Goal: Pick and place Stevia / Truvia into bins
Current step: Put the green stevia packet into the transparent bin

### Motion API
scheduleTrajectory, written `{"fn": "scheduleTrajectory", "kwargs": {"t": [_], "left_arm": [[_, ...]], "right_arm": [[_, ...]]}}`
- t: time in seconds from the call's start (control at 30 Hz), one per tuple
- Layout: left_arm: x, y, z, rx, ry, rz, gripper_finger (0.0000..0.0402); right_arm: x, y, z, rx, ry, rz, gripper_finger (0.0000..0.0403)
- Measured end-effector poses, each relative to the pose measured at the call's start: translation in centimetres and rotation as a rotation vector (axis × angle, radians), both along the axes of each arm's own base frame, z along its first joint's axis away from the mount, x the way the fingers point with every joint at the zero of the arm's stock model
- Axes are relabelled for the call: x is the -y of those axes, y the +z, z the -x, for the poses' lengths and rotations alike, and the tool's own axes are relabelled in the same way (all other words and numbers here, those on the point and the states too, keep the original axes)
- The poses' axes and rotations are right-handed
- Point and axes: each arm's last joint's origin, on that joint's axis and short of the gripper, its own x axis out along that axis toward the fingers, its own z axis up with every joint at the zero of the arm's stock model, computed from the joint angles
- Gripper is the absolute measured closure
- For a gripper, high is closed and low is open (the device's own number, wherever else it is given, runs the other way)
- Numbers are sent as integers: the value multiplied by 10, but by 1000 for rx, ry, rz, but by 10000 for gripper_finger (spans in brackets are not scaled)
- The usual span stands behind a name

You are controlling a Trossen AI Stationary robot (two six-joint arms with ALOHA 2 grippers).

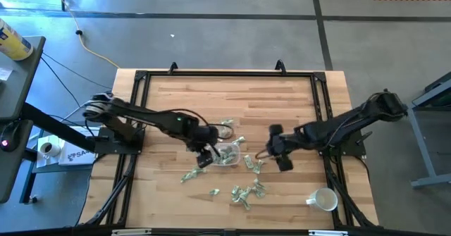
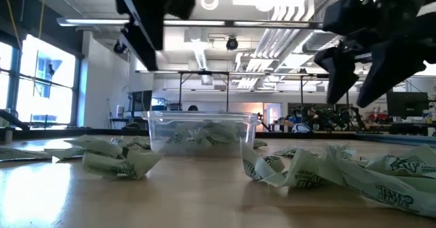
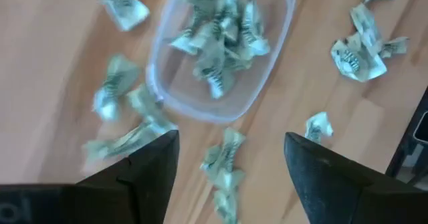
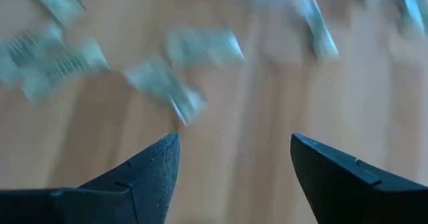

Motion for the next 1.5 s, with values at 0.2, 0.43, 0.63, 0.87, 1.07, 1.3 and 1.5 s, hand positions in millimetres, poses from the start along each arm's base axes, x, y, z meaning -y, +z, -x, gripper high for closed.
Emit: {"fn": "scheduleTrajectory", "kwargs": {"t": [0.2,0.43,0.63,0.87,1.07,1.3,1.5], "left_arm": [[-3,21,16,43,23,-8,129],[-7,34,35,18,20,-20,171],[-9,36,47,-42,5,-63,198],[-11,34,56,-96,-40,-108,225],[-15,34,61,-136,-7,-216,247],[-20,-2,75,-81,144,-246,271],[-19,-34,88,193,255,-11,302]], "right_arm": [[-19,-27,-21,27,136,6,128],[-22,-54,-37,-65,178,36,128],[-15,-57,-51,-124,148,-56,154],[3,-56,-51,-220,6,-135,277],[16,-47,-44,-272,-148,-246,393],[43,8,-60,-56,-262,-254,399],[50,28,-100,24,-112,-365,393]]}}
